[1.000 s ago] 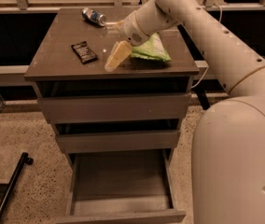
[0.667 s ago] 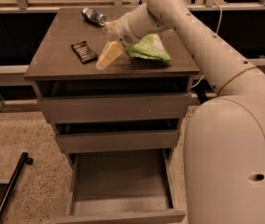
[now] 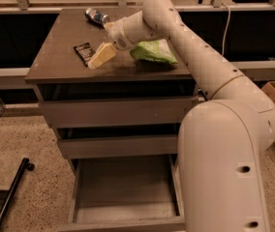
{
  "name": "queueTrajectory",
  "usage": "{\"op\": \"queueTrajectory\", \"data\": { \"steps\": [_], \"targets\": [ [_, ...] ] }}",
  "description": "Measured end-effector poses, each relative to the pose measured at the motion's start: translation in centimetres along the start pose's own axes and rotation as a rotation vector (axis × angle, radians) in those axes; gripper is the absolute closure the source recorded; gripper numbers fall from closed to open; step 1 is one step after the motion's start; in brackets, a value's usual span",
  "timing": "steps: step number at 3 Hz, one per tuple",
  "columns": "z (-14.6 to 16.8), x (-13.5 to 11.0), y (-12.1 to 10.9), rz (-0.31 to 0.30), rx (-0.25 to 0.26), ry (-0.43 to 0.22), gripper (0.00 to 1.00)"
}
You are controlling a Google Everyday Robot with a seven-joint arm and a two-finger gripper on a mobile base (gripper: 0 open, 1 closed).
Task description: Place rxbar chocolate into bottom drawer
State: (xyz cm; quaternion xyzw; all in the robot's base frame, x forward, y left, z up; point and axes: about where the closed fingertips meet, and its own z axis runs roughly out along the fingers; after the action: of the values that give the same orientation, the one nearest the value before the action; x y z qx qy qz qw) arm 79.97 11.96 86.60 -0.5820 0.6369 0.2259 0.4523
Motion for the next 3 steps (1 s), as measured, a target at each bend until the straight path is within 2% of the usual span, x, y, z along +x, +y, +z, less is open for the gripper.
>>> {"op": "queueTrajectory", "data": {
  "steps": [1,2,3],
  "targets": [
    [3.4,-0.7,0.2,0.014,-0.035,-0.044,0.00],
    [5.7,-0.7,0.6,0.028,-0.072,-0.057,0.00],
    [7.8,0.4,0.9,0.066,-0.106,-0.052,0.19]
  ]
}}
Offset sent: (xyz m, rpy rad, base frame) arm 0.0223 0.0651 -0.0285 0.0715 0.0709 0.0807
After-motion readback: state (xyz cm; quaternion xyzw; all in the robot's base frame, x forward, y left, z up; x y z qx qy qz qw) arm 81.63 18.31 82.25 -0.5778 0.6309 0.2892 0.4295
